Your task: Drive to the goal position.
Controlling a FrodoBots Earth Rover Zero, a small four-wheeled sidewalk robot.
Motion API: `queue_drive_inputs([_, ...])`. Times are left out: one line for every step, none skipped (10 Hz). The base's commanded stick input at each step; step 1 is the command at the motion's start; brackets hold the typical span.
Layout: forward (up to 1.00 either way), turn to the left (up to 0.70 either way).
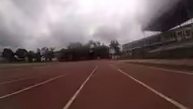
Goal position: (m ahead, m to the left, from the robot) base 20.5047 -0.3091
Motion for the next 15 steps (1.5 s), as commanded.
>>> queue_drive_inputs([0.67,0.00])
queue_drive_inputs([0.67,0.00])
queue_drive_inputs([0.67,0.00])
queue_drive_inputs([0.67,0.00])
queue_drive_inputs([0.67,0.00])
queue_drive_inputs([0.67,0.00])
queue_drive_inputs([0.67,0.00])
queue_drive_inputs([0.67,0.00])
queue_drive_inputs([0.67,0.00])
queue_drive_inputs([0.67,0.00])
queue_drive_inputs([0.67,0.00])
queue_drive_inputs([0.67,-0.06])
queue_drive_inputs([0.67,-0.28])
queue_drive_inputs([0.67,-0.34])
queue_drive_inputs([0.67,-0.34])
